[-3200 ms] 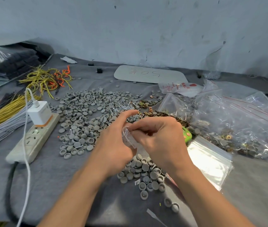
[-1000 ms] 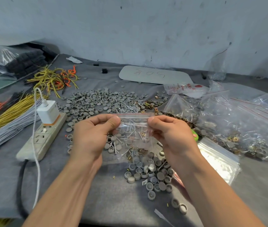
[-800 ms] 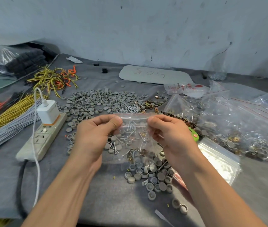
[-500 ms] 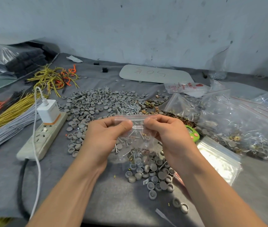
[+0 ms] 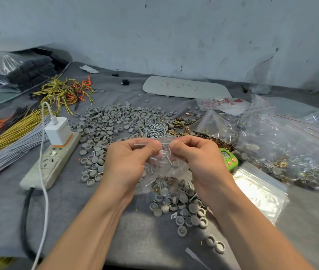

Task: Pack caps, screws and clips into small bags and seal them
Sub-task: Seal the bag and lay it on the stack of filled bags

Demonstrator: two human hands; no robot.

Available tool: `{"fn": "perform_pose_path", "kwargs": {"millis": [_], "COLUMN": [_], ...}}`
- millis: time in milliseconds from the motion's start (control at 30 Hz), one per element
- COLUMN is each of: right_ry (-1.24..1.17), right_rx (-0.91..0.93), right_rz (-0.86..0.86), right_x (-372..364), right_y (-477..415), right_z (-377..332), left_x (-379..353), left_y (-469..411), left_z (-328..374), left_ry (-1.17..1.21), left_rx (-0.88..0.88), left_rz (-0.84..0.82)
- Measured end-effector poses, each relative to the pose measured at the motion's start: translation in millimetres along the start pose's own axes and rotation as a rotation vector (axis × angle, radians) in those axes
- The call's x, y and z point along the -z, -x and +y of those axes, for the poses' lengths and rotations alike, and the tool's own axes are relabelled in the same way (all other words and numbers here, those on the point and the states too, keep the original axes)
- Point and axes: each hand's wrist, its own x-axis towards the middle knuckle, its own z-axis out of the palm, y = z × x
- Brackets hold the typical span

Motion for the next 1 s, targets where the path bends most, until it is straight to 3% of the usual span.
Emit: {"fn": "perform_pose_path", "kwargs": {"millis": [200,467,833,1000], "right_ry": [0.033,0.059,0.002,0.012], "right_rx": [0.066,0.076,0.035,0.033], "right_rz": [-0.071,-0.098,0.029,0.035], "right_x": [-3.7,-1.3,1.4,3.8], "right_y": [0.1,0.2,1.6,0.0], "right_z": [2.2,1.8,-4.9,-6.4], "left_x": [-3.7,-2.4,2.6,-2.3], "left_y": [5.8,3.7,2.5,4.0], "left_z": [5.0,2.5,7.2,5.3], "left_ry": [0.049,-0.008,0.094,0.015], "left_rx": [-0.047,-0.048,0.003,-0.007], "left_rz": [-0.098,-0.079,0.023,0.008]}}
